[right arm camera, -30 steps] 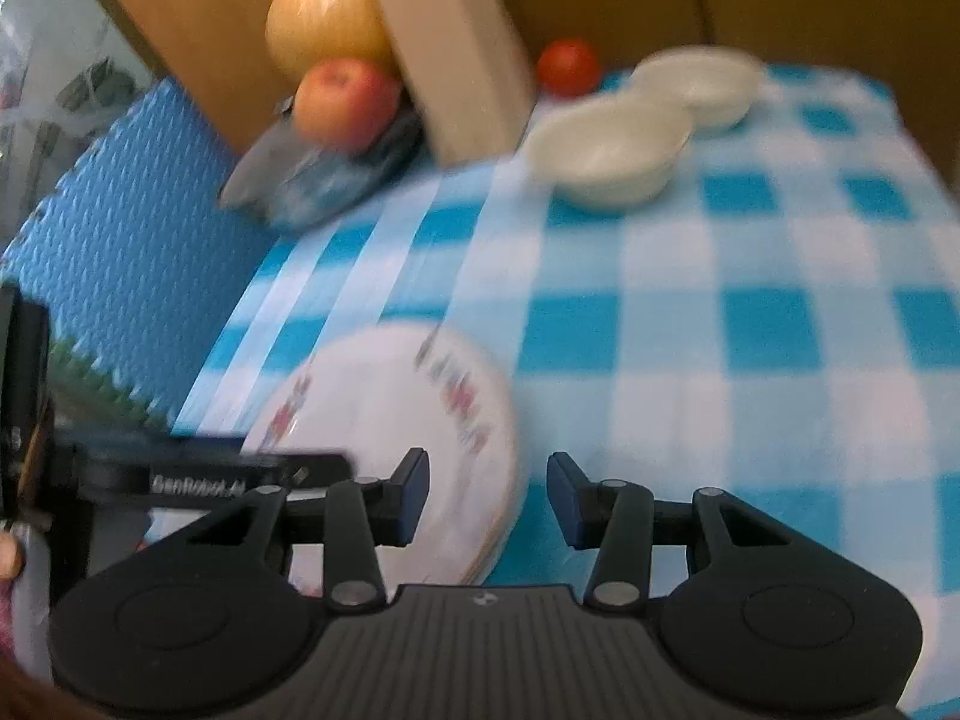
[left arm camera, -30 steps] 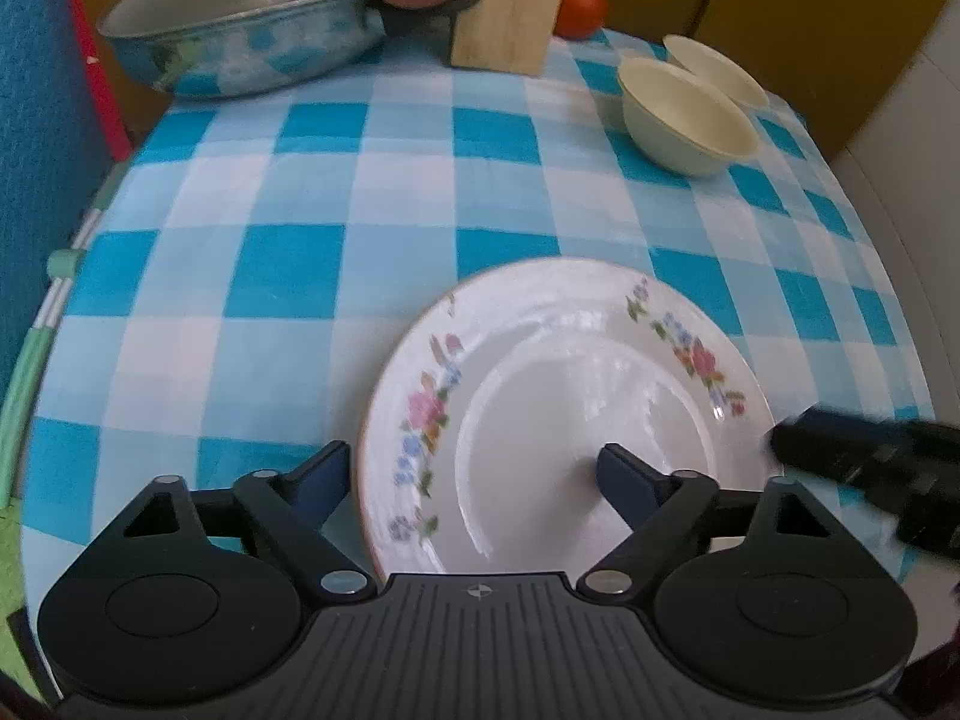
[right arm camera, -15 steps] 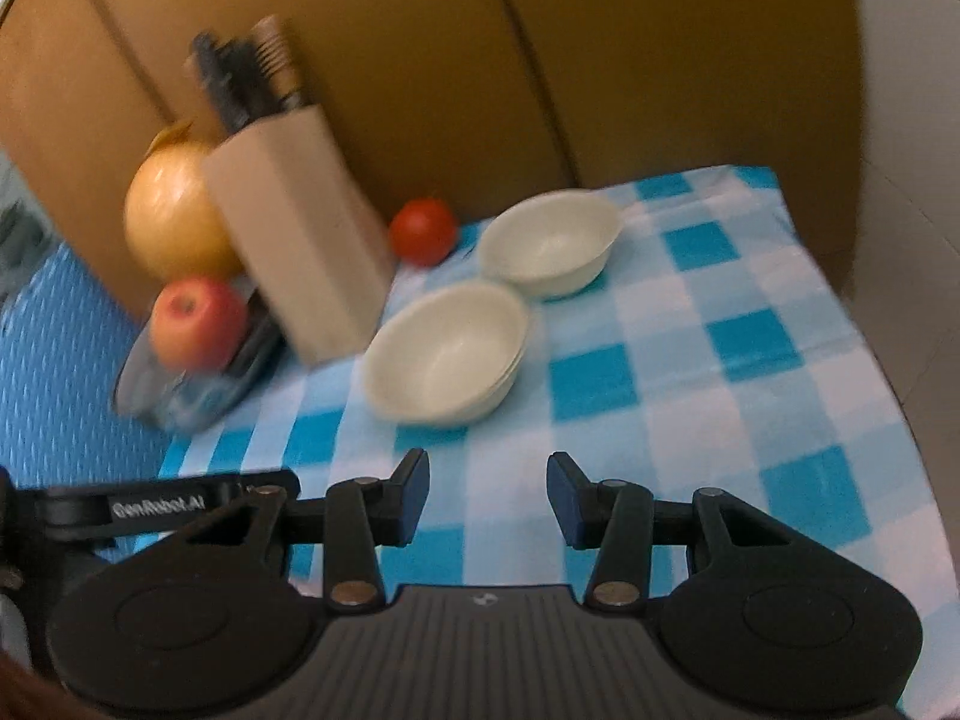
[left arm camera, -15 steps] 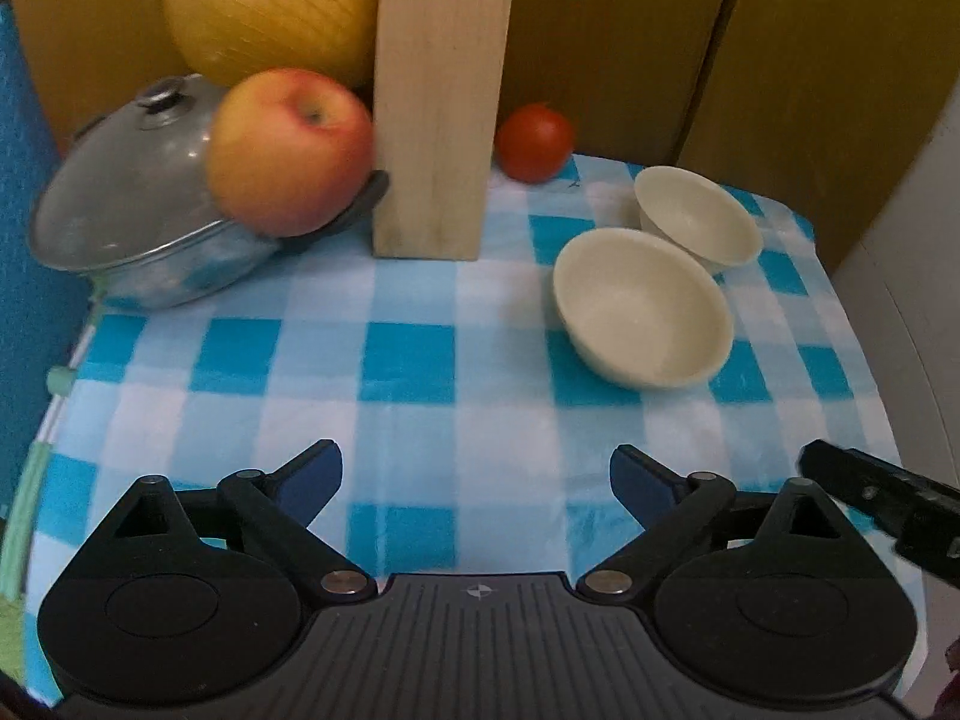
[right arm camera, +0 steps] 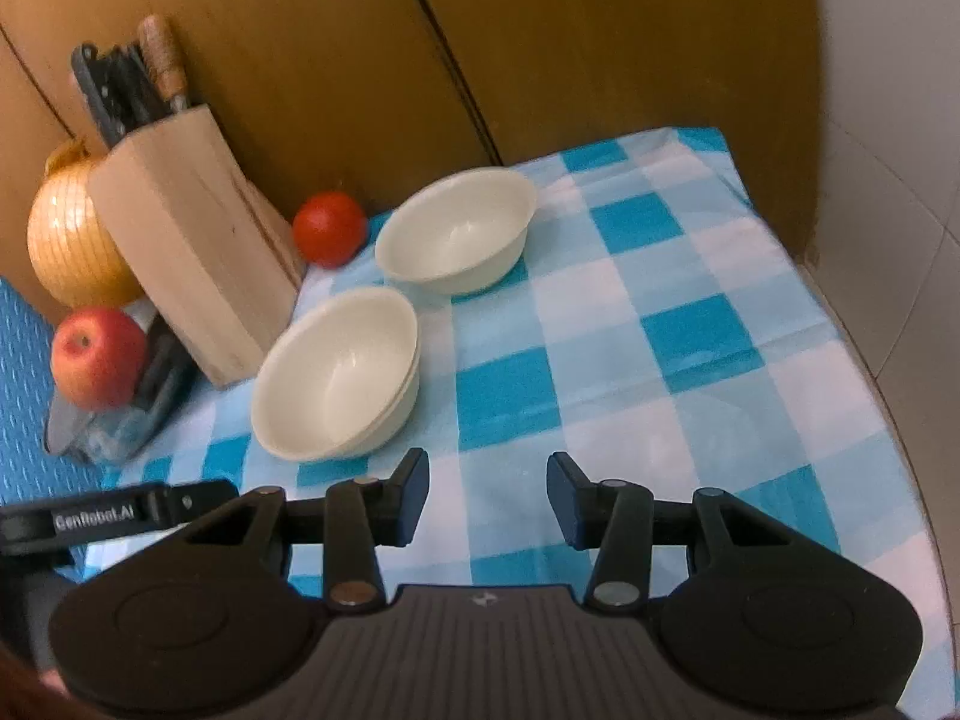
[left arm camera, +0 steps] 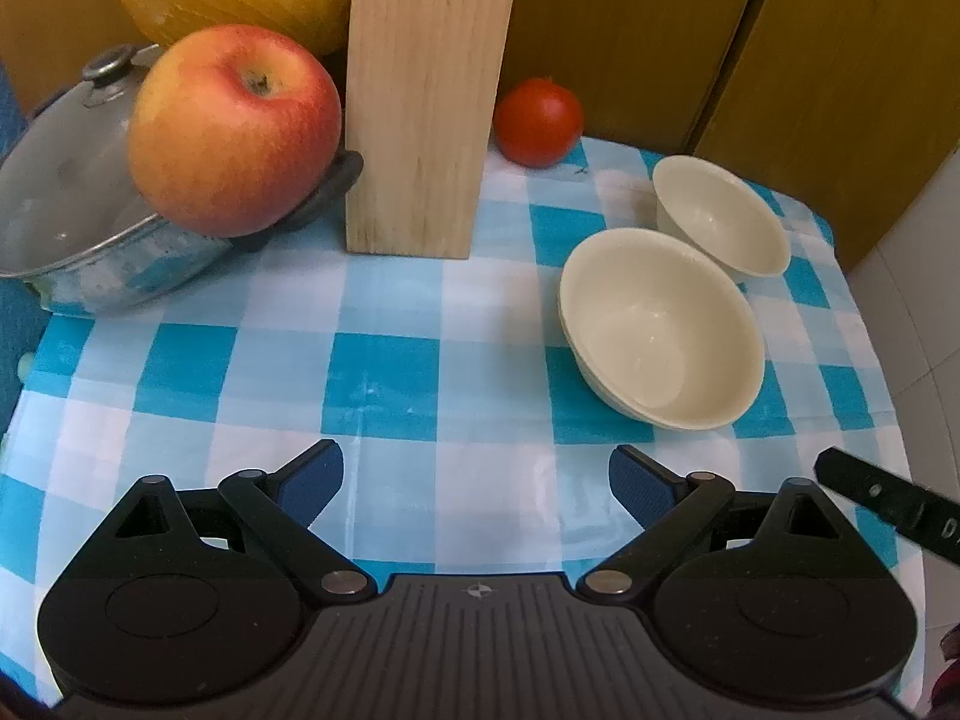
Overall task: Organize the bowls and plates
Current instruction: 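Move both grippers toward the larger cream bowl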
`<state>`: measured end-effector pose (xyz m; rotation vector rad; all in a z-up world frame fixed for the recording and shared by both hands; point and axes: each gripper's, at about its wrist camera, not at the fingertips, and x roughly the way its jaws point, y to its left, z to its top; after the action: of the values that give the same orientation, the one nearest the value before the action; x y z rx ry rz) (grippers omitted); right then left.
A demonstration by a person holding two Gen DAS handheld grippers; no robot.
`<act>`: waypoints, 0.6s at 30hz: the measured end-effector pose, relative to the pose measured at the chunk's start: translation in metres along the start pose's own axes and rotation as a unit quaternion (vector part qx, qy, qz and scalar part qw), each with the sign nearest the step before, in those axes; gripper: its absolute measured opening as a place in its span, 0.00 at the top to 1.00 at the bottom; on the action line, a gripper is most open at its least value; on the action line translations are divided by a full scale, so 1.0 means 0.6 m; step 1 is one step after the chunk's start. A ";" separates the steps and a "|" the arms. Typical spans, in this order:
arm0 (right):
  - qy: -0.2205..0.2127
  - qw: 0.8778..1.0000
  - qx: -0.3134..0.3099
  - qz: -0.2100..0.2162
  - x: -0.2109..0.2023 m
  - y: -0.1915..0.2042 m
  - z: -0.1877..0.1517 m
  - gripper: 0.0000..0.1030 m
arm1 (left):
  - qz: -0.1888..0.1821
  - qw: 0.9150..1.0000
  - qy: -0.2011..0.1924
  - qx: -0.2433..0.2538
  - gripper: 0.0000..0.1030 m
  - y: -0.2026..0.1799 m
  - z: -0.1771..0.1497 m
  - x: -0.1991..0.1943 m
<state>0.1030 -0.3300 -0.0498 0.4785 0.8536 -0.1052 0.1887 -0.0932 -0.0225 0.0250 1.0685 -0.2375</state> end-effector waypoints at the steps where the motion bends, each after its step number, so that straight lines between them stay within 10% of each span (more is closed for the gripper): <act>1: 0.002 1.000 -0.002 -0.002 0.002 0.001 -0.002 0.58 | -0.003 1.000 0.000 0.000 0.05 0.001 0.001 0.000; 13: -0.025 1.000 0.007 0.000 0.005 0.007 0.000 0.58 | -0.003 1.000 -0.009 -0.001 0.05 -0.001 0.008 0.000; 18: -0.036 0.999 0.015 0.014 0.010 0.016 0.019 0.58 | 0.002 1.000 -0.011 0.002 0.21 -0.010 0.020 0.005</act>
<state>0.1177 -0.3258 -0.0444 0.5115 0.7752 -0.1096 0.1989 -0.1012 -0.0186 0.0274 1.0461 -0.2349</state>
